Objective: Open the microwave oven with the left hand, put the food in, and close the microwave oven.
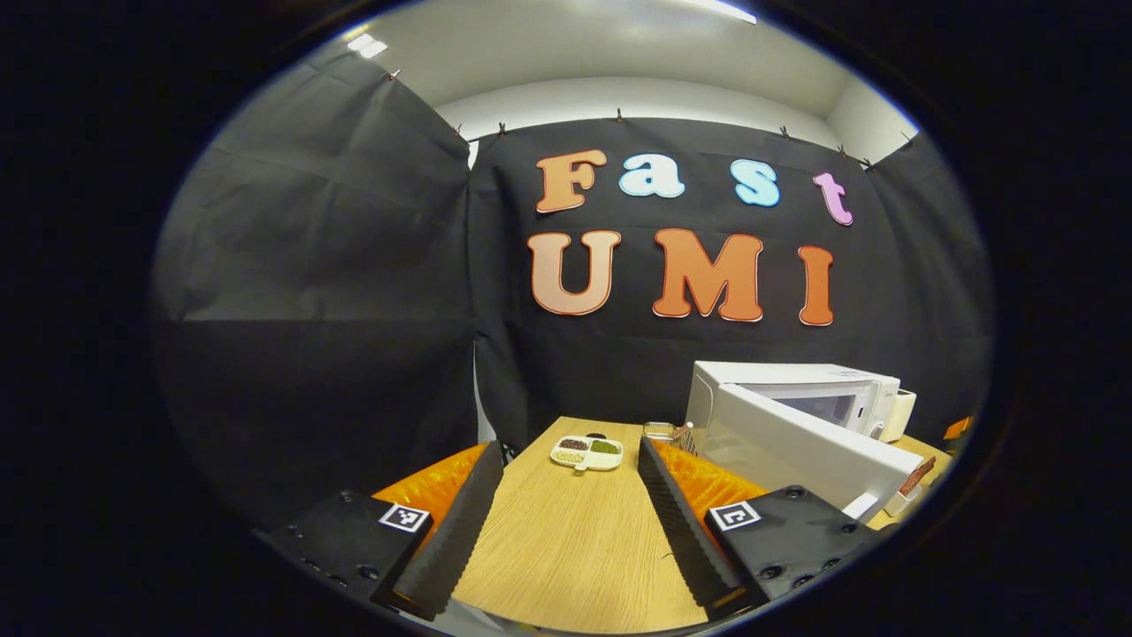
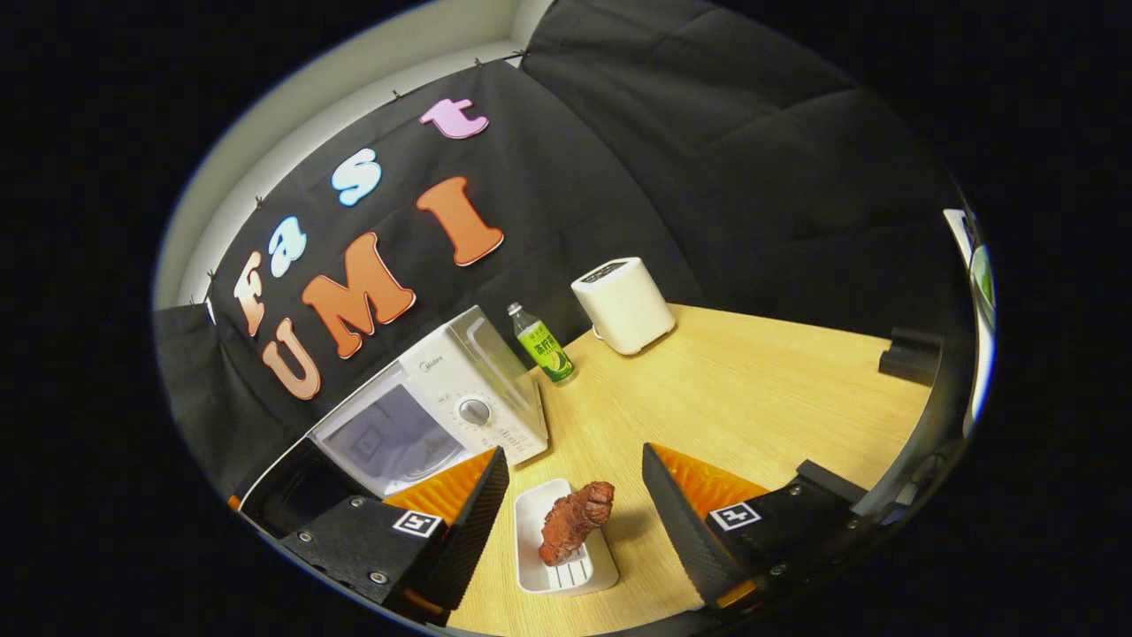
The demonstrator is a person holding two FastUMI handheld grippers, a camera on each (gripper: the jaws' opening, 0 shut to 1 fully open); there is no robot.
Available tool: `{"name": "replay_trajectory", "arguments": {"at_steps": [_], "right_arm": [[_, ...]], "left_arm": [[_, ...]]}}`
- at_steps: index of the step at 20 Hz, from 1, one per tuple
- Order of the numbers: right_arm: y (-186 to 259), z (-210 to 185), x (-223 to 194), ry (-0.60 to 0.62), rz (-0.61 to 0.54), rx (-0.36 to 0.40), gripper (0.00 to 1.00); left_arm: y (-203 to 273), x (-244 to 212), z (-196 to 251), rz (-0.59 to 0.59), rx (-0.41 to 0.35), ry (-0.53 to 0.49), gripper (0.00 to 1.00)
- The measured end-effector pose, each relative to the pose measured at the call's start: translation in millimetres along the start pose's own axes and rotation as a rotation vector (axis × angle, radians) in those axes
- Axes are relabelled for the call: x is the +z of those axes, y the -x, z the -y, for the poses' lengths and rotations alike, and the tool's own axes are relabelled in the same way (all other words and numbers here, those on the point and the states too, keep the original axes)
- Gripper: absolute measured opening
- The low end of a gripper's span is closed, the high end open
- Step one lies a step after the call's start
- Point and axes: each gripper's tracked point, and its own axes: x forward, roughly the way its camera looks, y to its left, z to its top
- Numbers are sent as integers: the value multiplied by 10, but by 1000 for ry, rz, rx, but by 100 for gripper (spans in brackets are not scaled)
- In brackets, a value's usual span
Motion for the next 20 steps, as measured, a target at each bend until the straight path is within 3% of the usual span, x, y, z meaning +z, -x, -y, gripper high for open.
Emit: {"name": "replay_trajectory", "arguments": {"at_steps": [2, 7, 12, 13, 17, 20], "right_arm": [[-43, 53, -125, -38, -18, 5, 92], [-108, 30, -369, -59, -65, 32, 70], [-261, 95, -438, -71, -83, 2, 65], [-248, 70, -426, -101, -84, 15, 54], [-304, 43, -430, -184, -87, 7, 30], [-265, -77, -382, -243, -83, 50, 25]], "left_arm": [[-59, -65, 12, -18, 0, 23, 99], [-144, -146, 2, -32, 26, 26, 97], [-157, -188, 76, -44, 21, 36, 97], [-157, -189, 80, -46, 21, 35, 96], [-134, -188, 126, -47, 15, 22, 97], [-109, -183, 149, -46, 9, 19, 97]]}}
